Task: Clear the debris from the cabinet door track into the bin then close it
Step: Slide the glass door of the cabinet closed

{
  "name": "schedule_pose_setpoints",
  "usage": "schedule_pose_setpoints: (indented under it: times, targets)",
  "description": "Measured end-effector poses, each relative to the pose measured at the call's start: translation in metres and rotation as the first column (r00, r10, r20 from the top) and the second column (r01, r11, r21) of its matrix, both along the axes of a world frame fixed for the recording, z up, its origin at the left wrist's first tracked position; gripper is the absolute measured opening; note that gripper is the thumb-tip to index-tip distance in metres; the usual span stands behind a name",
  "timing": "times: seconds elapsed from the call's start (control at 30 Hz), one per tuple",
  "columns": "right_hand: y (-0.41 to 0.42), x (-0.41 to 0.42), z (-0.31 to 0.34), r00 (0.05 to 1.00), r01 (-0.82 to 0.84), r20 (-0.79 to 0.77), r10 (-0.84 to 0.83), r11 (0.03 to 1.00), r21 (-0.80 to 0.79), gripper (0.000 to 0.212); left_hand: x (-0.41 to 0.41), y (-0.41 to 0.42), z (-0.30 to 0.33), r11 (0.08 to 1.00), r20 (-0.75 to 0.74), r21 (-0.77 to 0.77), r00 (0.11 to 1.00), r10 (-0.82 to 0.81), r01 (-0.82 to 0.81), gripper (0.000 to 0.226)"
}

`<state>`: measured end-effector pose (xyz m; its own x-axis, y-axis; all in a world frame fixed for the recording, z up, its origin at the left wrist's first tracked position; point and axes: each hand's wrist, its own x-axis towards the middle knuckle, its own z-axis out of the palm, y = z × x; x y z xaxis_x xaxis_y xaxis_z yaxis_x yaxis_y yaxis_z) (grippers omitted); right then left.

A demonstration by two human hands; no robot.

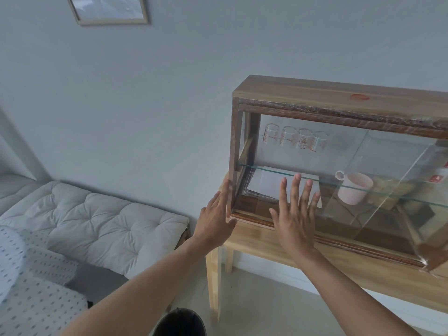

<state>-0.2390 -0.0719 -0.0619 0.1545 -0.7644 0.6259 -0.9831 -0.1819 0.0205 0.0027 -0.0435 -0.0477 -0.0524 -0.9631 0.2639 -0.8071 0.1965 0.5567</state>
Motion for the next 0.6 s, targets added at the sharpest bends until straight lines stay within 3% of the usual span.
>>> schedule_pose_setpoints:
  times: [0.6]
  targets:
    - [-0.007,0.041,0.006,0.996,-0.092,-0.016,0.093,0.995,0.044,0.115,0.002,0.004,0.008,1.000,-0.002,-0.007,1.000,-0.029,0.029,0.125]
